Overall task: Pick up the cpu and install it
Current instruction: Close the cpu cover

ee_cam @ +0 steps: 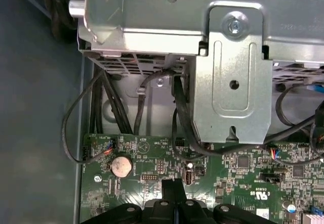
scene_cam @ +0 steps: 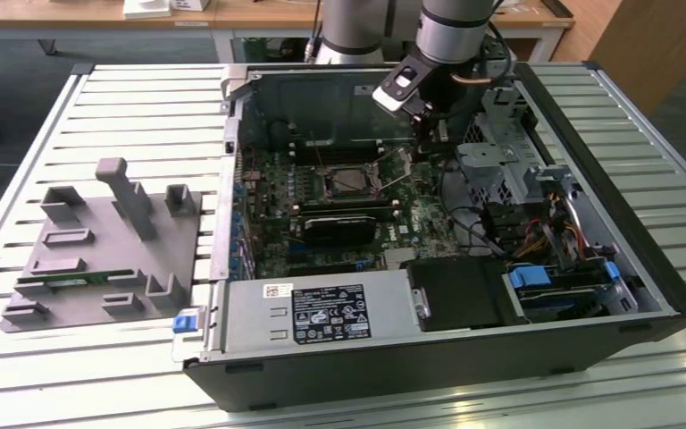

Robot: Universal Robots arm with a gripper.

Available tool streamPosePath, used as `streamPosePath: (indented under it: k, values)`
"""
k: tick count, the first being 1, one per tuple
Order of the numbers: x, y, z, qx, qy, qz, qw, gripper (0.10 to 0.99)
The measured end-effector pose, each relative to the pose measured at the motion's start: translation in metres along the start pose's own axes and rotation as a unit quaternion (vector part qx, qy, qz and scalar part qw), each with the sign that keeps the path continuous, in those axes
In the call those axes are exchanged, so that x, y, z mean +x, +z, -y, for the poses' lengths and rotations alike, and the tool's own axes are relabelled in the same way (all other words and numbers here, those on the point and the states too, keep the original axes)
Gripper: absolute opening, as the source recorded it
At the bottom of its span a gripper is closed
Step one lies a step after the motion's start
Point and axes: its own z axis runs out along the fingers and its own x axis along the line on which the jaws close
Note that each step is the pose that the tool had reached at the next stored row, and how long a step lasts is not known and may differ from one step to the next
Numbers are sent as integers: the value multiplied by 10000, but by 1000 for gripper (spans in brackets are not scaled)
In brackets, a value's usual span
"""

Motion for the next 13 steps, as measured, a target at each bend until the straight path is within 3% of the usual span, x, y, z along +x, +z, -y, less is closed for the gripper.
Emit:
streamPosePath:
  k: [8,13]
  values:
    - [2,-14,45,-1,0,-2,10000,106]
    - [3,-27,110,0,0,-1,10000,106]
